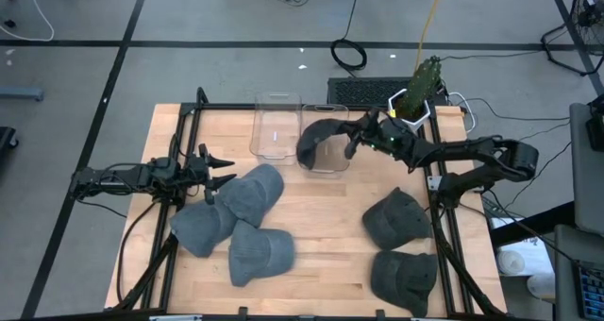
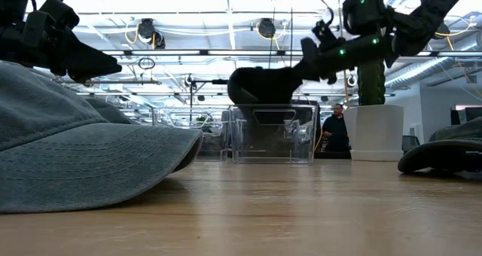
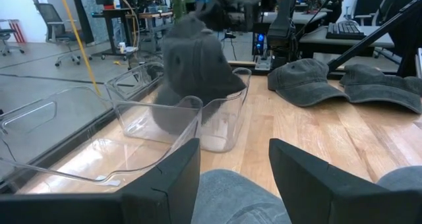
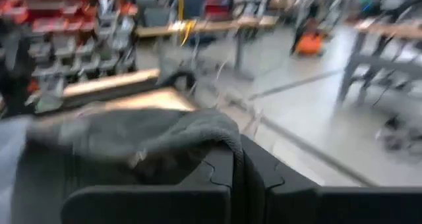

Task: Pick & Place hat
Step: Put the top black cap into the left transparent bin

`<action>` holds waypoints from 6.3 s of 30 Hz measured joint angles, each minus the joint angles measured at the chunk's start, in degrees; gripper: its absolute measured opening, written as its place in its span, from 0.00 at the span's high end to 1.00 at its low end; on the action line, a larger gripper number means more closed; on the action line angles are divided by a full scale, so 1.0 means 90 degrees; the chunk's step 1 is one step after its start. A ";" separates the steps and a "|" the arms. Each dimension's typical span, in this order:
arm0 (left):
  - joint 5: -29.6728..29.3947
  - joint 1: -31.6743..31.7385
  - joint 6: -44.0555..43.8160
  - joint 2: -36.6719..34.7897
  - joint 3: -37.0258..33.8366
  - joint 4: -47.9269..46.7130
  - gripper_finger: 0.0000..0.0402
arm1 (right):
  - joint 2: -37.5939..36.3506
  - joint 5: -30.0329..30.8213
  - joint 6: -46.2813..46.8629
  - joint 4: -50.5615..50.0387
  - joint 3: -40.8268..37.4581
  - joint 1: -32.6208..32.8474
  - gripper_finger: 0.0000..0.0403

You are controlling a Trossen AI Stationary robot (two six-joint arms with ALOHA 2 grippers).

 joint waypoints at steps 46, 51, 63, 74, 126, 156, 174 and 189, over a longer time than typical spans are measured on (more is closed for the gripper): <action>0.0000 0.0000 0.0000 0.0000 0.0000 0.0002 0.52 | 0.2443 0.6313 -0.2646 0.2819 0.0002 0.2879 1.00; 0.0000 0.0000 -0.0001 0.0000 0.0000 0.0002 0.52 | 0.2443 0.6309 -0.2146 0.2067 0.0002 0.3117 1.00; 0.0000 0.0000 -0.0001 0.0000 0.0000 0.0002 0.52 | 0.2428 0.5324 -0.1355 0.1498 0.0002 0.3050 1.00; 0.0000 -0.0005 0.0000 0.0000 0.0000 0.0002 0.52 | 0.1892 0.5283 -0.1541 0.1164 -0.0002 0.3150 0.66; 0.0000 -0.0005 0.0000 0.0000 0.0000 0.0000 0.52 | -0.0053 -0.1920 0.1117 -0.7468 0.2720 -0.1007 0.47; 0.0000 0.0000 0.0002 0.0000 0.0001 0.0004 0.52 | 0.0289 -0.2878 0.2421 -0.6053 0.1875 -0.1725 0.49; 0.0000 -0.0004 -0.0001 0.0000 0.0000 0.0004 0.52 | 0.0403 -0.3409 0.2862 -0.4849 0.1263 -0.2011 0.50; 0.0000 -0.0002 0.0002 0.0000 0.0001 0.0003 0.52 | 0.0498 -0.4185 0.3640 -0.3235 0.0896 -0.1803 0.51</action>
